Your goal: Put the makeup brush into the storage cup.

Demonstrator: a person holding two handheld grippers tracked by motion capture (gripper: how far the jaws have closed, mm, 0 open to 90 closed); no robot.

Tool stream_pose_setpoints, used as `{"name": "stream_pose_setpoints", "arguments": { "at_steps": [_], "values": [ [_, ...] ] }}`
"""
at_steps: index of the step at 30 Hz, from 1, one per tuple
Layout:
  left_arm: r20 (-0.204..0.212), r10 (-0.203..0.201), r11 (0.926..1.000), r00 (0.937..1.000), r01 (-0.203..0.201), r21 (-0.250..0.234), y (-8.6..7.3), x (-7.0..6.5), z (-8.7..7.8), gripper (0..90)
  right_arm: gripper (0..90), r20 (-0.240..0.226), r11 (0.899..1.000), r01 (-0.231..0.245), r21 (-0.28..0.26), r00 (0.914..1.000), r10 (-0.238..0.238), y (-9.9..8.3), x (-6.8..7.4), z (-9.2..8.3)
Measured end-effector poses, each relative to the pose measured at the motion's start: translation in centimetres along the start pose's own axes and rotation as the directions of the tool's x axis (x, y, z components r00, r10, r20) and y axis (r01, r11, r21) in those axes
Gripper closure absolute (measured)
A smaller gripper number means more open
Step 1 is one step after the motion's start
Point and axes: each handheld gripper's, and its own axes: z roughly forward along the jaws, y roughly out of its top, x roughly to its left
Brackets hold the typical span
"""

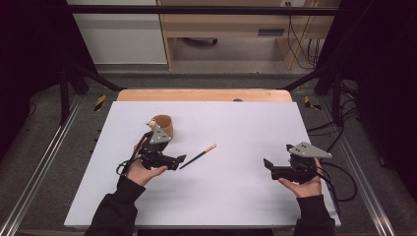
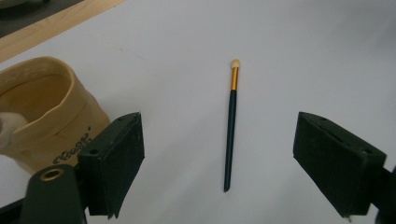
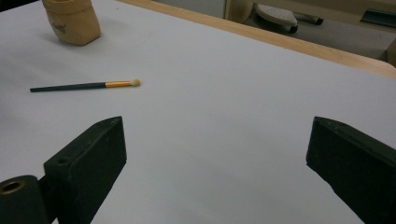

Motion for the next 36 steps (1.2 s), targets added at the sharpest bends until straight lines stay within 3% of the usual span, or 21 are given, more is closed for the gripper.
{"name": "stream_pose_setpoints", "arguments": {
  "at_steps": [20,36],
  "values": [
    [0.021,0.046,0.9970,0.9987,-0.047,0.061,1.7,-0.9,2.6,17.9,5.2,-0.003,1.000,0.000,0.000,1.0000,0.000,0.0,0.0,0.1],
    [0.026,0.078,0.9905,0.9966,-0.080,0.112,2.5,-1.4,4.6,20.6,5.5,-0.006,1.000,0.001,0.000,1.0000,-0.001,0.0,0.0,0.2]
  ]
}}
